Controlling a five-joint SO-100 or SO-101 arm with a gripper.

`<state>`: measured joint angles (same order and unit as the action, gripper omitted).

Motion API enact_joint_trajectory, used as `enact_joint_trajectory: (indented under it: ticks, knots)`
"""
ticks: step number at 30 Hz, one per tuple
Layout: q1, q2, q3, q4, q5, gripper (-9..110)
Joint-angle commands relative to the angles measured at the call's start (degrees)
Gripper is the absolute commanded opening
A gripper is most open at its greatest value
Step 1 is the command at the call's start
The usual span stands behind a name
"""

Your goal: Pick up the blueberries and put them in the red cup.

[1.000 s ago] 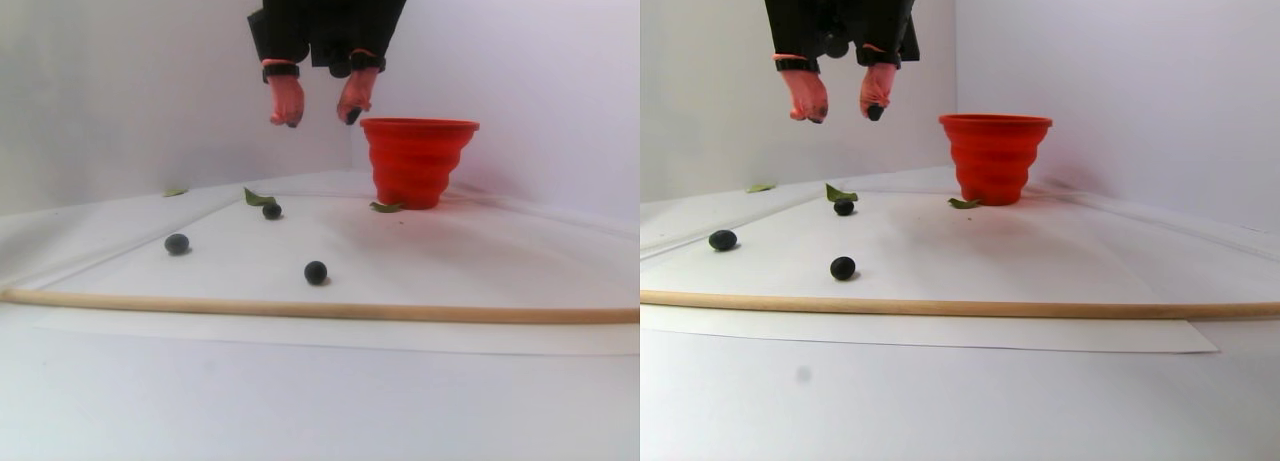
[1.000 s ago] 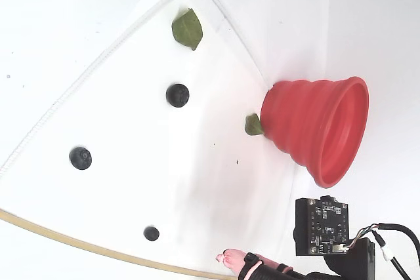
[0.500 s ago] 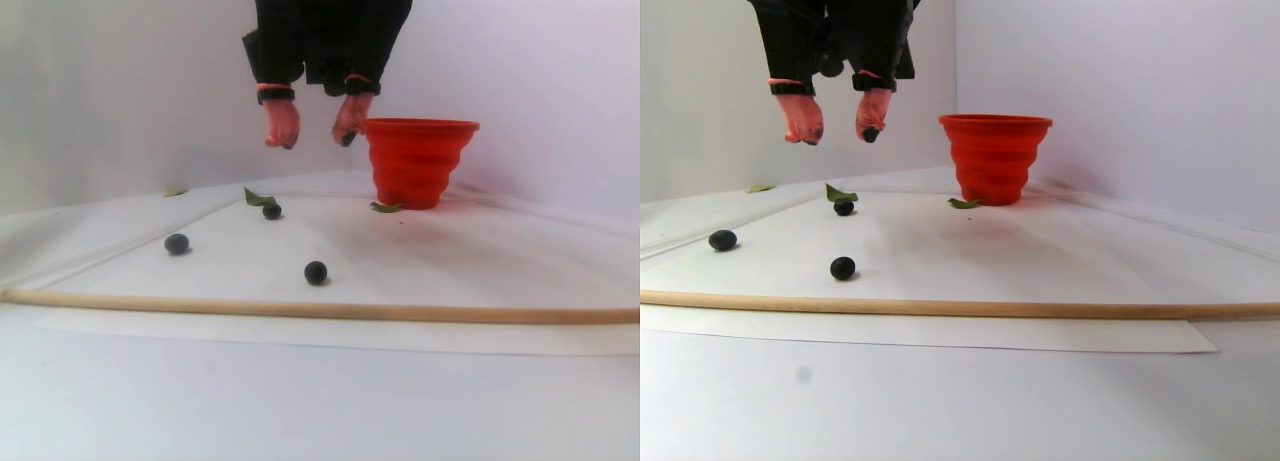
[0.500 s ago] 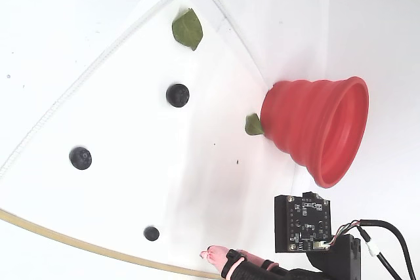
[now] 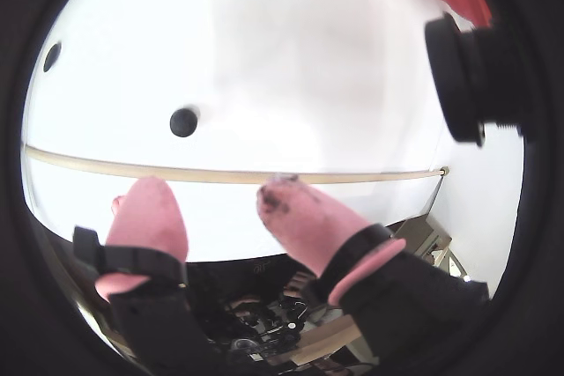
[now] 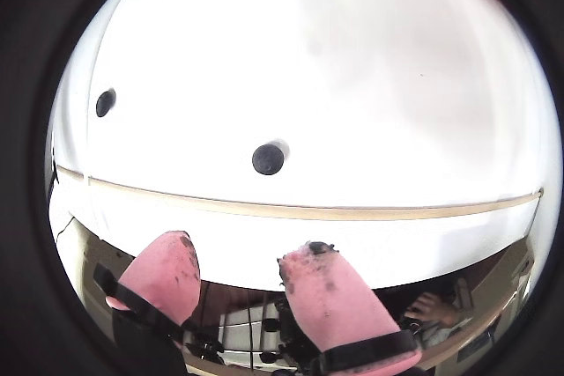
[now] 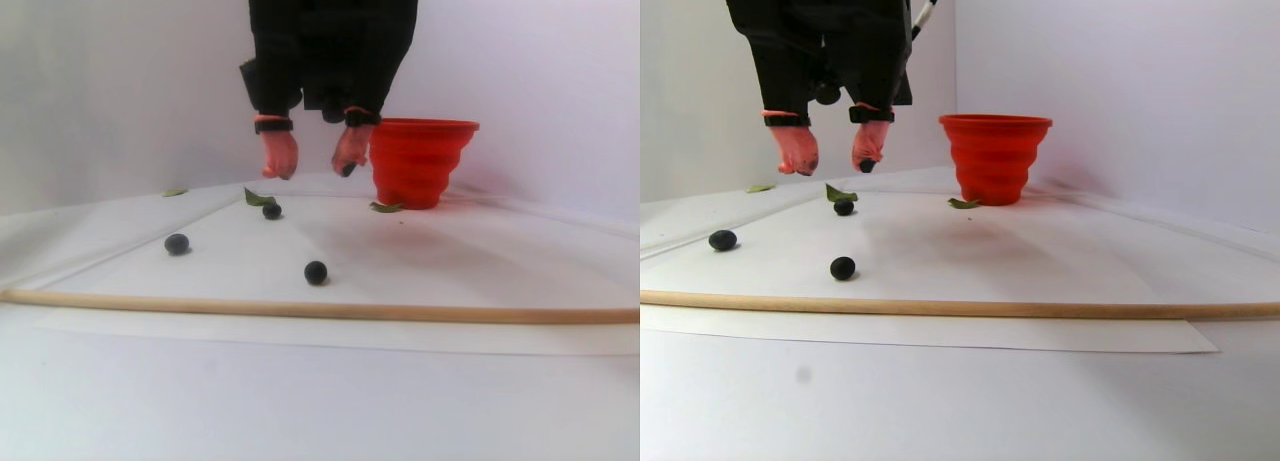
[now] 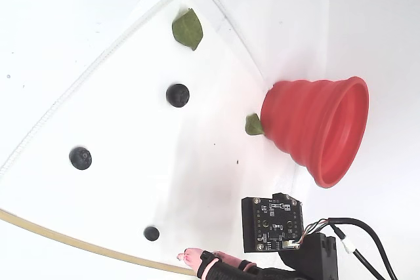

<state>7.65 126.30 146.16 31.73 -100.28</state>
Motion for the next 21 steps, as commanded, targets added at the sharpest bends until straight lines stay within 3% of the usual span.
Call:
enact_joint_trajectory:
  ticks: [1, 21]
  knots:
    - [0.3, -0.4, -0.4, -1.4, -0.4, 18]
    - [-0.5, -9.3, -0.7, -8.2, -1.4, 18]
